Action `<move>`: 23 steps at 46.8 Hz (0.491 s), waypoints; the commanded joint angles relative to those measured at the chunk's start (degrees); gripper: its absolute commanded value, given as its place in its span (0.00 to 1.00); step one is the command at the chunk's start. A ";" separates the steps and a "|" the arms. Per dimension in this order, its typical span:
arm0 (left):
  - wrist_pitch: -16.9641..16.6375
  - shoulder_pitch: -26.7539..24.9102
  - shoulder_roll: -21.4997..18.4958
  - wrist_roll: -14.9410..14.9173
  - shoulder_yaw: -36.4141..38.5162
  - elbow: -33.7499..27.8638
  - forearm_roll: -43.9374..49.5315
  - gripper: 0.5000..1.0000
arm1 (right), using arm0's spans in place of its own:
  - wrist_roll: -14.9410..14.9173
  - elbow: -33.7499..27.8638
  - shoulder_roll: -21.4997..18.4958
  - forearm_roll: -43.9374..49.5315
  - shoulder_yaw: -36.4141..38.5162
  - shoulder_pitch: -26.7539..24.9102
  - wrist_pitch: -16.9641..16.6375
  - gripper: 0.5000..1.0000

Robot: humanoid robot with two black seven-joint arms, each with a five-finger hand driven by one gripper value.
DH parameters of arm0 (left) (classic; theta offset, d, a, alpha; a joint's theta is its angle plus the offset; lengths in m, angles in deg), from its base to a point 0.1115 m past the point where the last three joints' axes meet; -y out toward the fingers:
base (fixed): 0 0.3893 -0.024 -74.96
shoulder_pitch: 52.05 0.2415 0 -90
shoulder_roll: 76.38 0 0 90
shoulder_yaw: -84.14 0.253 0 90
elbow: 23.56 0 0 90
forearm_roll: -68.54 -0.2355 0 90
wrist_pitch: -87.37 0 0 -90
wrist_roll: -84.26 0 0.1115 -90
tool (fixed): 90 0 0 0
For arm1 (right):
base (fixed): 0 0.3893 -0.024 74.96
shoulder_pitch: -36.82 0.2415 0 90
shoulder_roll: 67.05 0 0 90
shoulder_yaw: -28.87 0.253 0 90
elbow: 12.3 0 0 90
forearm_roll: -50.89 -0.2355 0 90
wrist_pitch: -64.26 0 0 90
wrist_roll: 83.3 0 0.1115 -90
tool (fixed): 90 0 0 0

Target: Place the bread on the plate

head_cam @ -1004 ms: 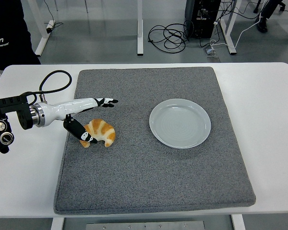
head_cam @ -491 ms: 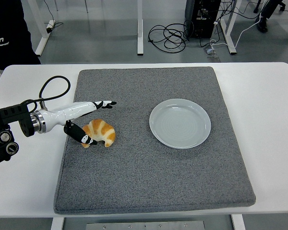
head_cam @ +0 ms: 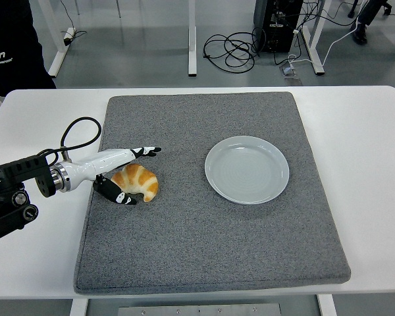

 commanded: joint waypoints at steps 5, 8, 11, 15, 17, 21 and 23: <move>-0.48 -0.49 0.22 0.47 0.82 0.78 -0.09 0.54 | 0.00 0.00 0.00 0.00 0.00 0.01 0.01 1.00; -0.48 -0.67 0.13 0.82 0.82 1.22 -0.09 0.40 | 0.00 0.00 0.00 0.00 0.00 0.01 0.01 1.00; -0.48 -0.84 0.13 1.17 0.82 1.39 -0.17 0.22 | 0.00 0.00 0.00 0.00 0.00 0.01 0.01 1.00; -0.48 -1.19 0.04 1.17 0.82 1.48 -0.18 0.01 | 0.00 0.00 0.00 0.00 0.00 0.01 0.01 1.00; -0.48 -1.89 0.04 1.17 0.82 1.48 -0.18 0.00 | 0.00 0.00 0.00 0.00 0.00 0.01 -0.08 1.00; -0.48 -3.92 -0.04 1.17 0.82 1.57 0.35 0.00 | 0.00 0.00 0.00 0.00 0.00 0.01 0.01 1.00; -0.30 -4.71 -0.04 1.17 0.91 1.66 0.88 0.00 | 0.00 0.00 0.00 0.00 0.00 0.01 0.01 1.00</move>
